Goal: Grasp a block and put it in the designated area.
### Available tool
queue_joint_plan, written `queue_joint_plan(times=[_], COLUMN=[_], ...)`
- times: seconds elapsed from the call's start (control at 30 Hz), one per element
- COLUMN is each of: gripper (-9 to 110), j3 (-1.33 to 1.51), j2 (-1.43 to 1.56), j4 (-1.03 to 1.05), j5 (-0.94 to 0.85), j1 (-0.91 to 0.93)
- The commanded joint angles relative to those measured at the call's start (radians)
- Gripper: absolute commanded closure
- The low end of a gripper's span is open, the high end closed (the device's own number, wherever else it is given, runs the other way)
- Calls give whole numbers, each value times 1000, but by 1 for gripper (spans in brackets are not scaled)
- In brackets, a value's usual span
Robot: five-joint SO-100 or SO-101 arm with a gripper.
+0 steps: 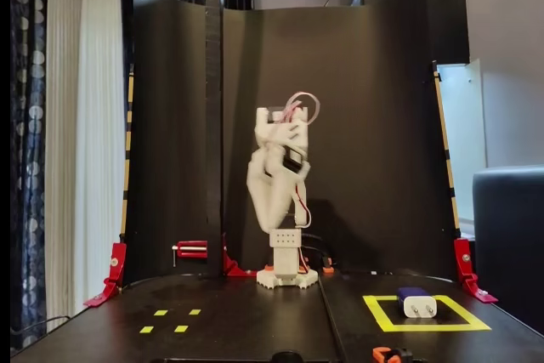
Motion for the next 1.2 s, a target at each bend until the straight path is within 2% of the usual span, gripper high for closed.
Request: queue_joint_plan(times=[0.0, 0.33, 0.7, 0.83, 1.17], gripper=[102, 102, 102, 102, 102], j3=[118, 371, 629, 723, 1019], j2=[132, 362, 594, 672, 933], j4=[-104, -293, -443, -477, -526], j5=[28, 230, 571, 643, 666], j1=[8, 2, -17, -28, -64])
